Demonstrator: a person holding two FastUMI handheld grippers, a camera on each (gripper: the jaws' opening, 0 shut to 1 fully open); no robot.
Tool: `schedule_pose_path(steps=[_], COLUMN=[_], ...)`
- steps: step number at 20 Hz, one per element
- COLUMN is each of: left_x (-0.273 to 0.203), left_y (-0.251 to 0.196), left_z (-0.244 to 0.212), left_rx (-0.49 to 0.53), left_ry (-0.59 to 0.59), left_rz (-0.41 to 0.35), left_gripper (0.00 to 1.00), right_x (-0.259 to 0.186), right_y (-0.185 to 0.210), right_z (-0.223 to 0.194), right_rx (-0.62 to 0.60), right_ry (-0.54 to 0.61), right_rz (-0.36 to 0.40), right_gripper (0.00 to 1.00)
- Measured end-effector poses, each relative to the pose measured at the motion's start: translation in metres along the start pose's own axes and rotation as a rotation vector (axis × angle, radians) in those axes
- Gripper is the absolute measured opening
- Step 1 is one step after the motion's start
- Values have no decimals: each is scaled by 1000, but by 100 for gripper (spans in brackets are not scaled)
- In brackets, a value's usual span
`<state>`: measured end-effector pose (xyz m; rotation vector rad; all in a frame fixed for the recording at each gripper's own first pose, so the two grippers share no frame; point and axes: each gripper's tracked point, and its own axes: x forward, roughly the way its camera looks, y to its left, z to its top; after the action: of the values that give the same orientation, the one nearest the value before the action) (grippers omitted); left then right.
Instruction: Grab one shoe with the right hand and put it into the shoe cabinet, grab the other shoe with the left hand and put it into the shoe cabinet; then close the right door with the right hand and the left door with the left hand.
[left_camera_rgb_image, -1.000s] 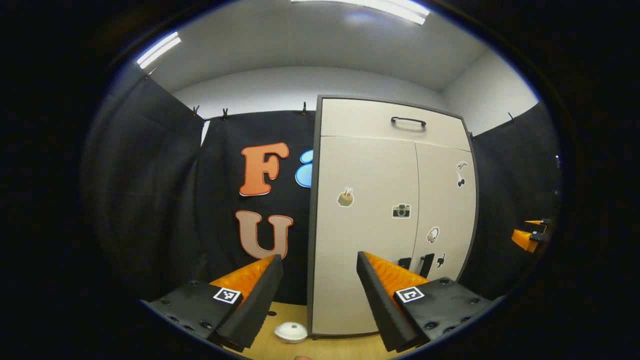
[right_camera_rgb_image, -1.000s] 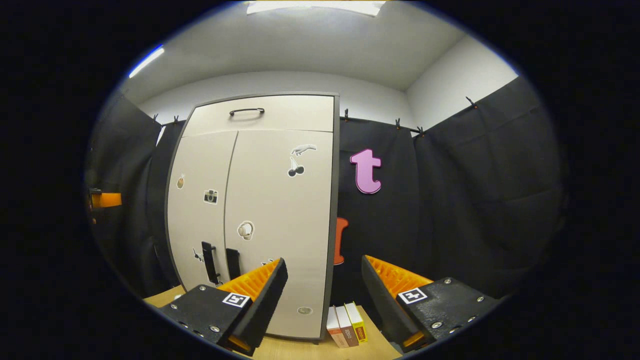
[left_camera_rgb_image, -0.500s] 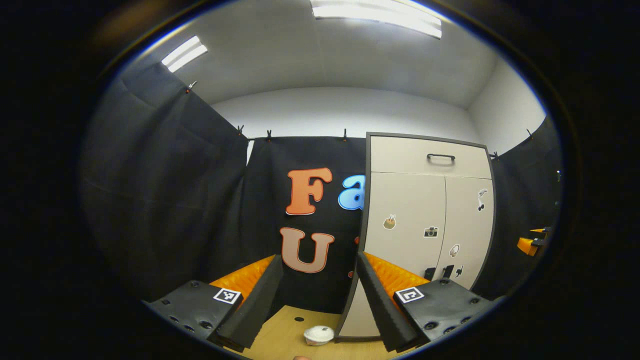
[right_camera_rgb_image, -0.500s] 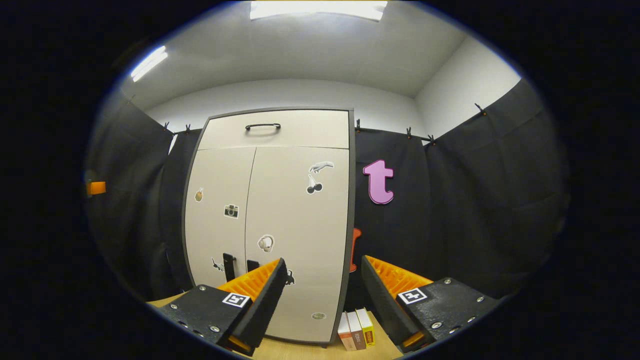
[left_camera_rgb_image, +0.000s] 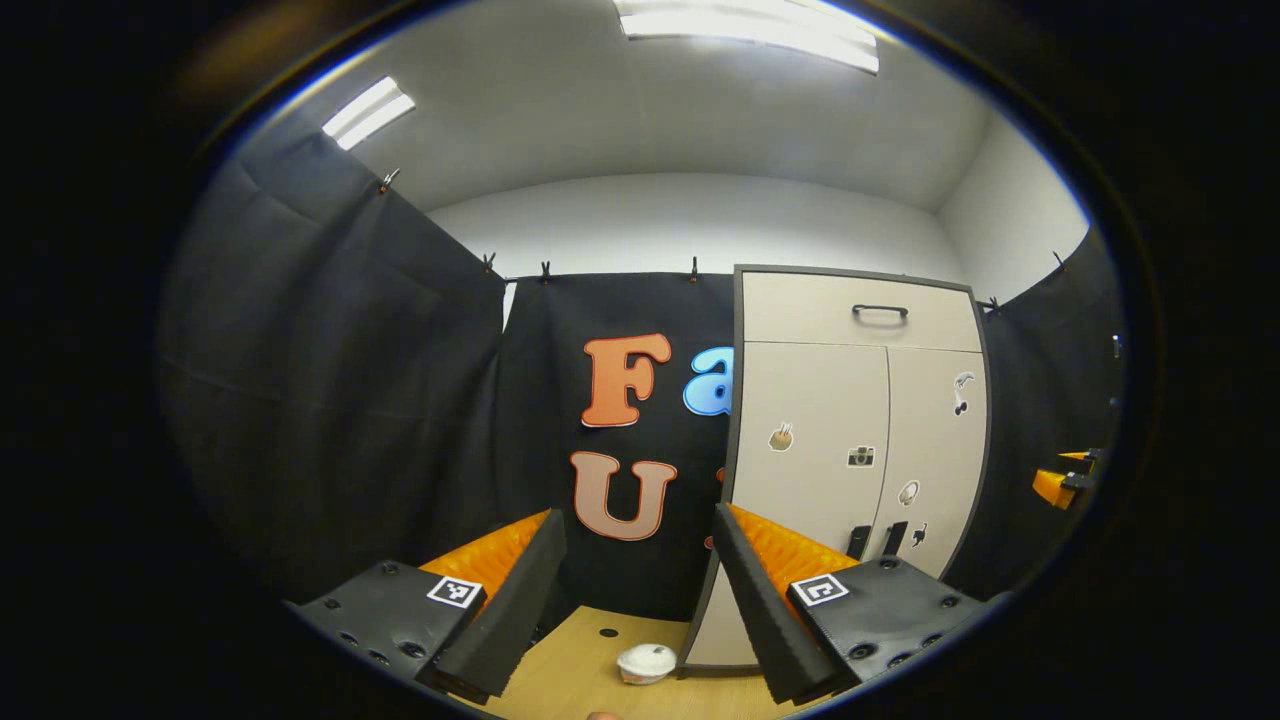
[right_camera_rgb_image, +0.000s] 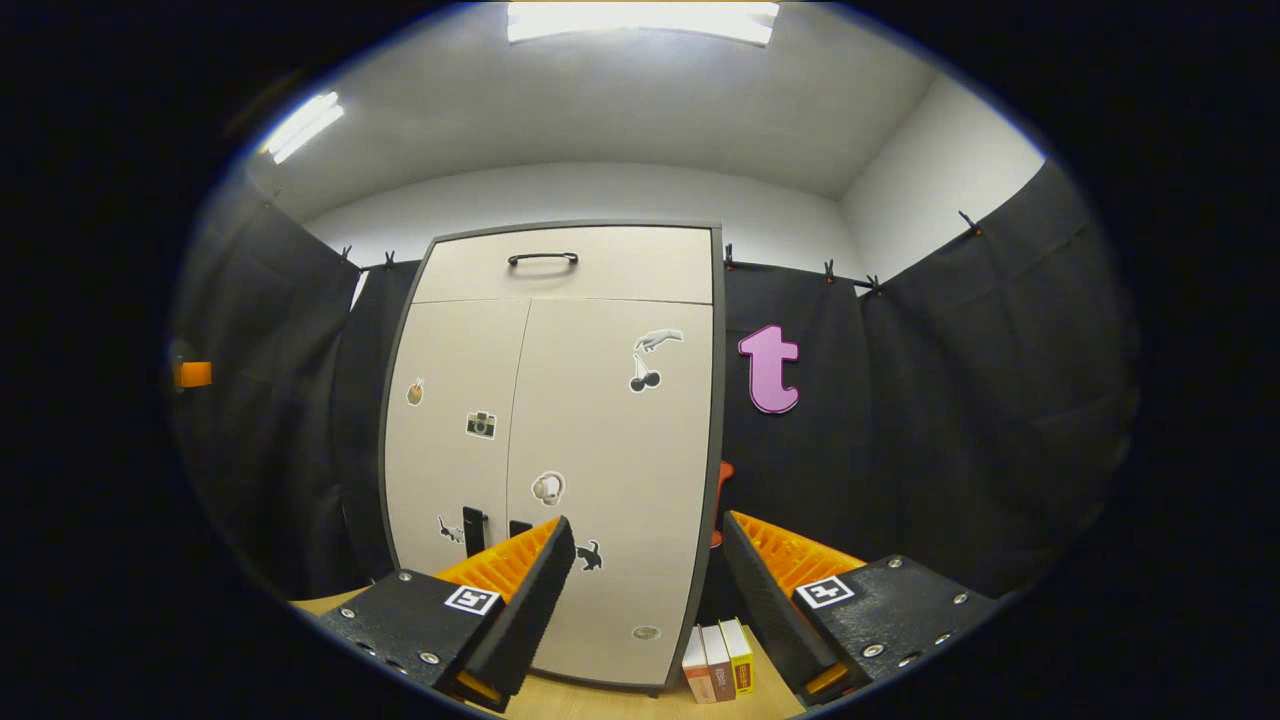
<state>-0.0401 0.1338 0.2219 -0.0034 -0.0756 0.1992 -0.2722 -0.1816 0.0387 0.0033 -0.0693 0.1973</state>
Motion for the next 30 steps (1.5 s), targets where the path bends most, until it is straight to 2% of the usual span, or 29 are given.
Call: schedule_pose_path(steps=[1,13,17,24,26,30], left_x=[-1,3,12,35,43,62], left_y=[-2,-26,-46,-77,-81,-75], left_z=[0,-8,-9,-18,-23,-26], left_rx=[-1,-4,6,-29,-41,-65], left_ry=[0,16,9,24,30,38], left_rz=[-2,-64,-89,-177,-201,-226], left_gripper=[99,96,99,96,94,96], right_x=[-1,-16,-23,-39,-41,-43], right_y=[-1,-18,-33,-53,-52,-40], right_z=[0,-6,-14,-24,-26,-26], right_rx=[-1,5,15,17,11,26], right_ry=[0,17,37,57,58,65], right_rz=[2,3,-24,-100,-121,-152], right_gripper=[92,92,92,92,92,92])
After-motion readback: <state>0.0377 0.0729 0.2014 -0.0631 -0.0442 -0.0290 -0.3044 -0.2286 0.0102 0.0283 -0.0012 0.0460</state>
